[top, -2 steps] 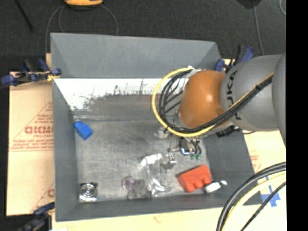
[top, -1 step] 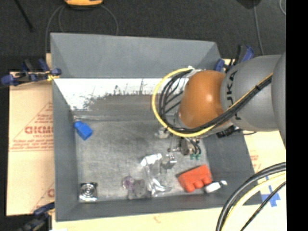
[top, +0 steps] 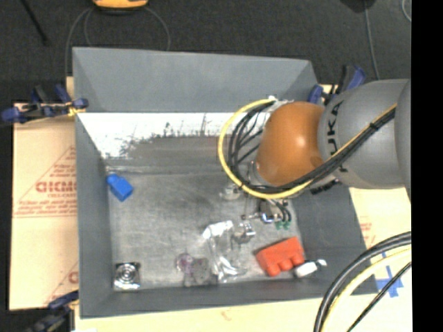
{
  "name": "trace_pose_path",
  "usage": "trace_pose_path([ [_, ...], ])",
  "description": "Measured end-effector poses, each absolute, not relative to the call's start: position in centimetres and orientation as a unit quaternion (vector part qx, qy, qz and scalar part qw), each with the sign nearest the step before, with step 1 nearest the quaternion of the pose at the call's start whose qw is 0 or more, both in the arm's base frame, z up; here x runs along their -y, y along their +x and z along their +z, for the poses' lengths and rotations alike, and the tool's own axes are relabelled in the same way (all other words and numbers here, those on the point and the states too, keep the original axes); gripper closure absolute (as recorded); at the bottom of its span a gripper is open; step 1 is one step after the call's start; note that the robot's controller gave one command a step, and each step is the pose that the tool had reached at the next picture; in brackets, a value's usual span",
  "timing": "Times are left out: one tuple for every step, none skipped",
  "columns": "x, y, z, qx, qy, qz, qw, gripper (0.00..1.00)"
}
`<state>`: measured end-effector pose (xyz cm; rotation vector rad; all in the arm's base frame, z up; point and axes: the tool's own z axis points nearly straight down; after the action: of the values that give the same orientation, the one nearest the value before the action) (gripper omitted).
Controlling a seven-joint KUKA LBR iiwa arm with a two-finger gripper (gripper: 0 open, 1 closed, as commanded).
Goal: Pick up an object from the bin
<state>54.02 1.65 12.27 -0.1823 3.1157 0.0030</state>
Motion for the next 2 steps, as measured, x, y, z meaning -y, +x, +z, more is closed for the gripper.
trace_pose_path([
  [-1.58, 54.04, 12.25, -0.999, -0.053, 0.000, 0.010, 0.00],
  [-1.79, 54.03, 12.21, -0.996, -0.090, 0.001, 0.011, 0.00],
])
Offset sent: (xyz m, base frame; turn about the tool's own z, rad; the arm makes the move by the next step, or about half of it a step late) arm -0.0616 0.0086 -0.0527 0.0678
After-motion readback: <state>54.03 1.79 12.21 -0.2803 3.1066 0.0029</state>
